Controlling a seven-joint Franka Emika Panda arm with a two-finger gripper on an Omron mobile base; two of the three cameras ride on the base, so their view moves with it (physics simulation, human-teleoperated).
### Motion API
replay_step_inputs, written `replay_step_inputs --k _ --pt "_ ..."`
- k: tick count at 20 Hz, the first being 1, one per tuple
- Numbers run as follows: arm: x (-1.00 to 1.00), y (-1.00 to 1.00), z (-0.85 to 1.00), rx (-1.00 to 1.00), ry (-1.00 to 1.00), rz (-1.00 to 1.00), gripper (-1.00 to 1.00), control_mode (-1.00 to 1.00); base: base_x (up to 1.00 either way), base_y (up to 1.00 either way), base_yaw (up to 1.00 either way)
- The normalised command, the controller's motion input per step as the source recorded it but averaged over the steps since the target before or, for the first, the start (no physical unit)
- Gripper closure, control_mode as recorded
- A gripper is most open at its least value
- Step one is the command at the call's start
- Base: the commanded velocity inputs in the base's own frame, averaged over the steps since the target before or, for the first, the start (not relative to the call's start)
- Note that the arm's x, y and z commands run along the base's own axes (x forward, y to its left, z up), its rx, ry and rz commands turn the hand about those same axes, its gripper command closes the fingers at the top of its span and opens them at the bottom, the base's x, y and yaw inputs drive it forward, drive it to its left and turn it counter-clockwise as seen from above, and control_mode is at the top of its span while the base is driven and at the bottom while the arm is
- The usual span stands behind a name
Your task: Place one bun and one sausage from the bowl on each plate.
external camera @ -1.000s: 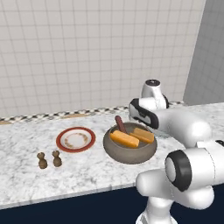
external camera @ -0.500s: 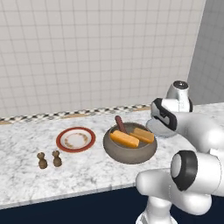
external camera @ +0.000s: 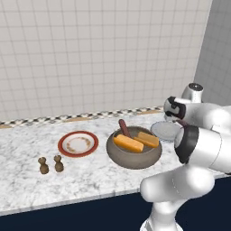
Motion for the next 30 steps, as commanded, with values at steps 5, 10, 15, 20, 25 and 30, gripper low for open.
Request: replay_step_inputs --k 5,10,15,20,25,30 --pt "0.22 -0.21 -0.4 0.0 0.01 0.0 1.0 -1.0 0.0 0.0 0.0" --pt "0.16 -0.03 -0.45 0.0 0.0 0.01 1.0 -1.0 0.0 0.0 0.0" --pt "0.17 0.0 -0.38 0.0 0.0 0.01 1.0 -1.0 0.0 0.0 0.0" --pt "0.26 0.0 -0.37 0.0 0.0 0.01 -1.0 -1.0 0.0 0.0 0.0" --pt "0.03 -0.04 -0.11 0.0 -0.04 0.0 -1.0 -1.0 0.0 0.0 0.0" --pt "0.0 0.0 0.33 0.0 -0.22 0.0 -1.0 -1.0 0.0 0.0 0.0"
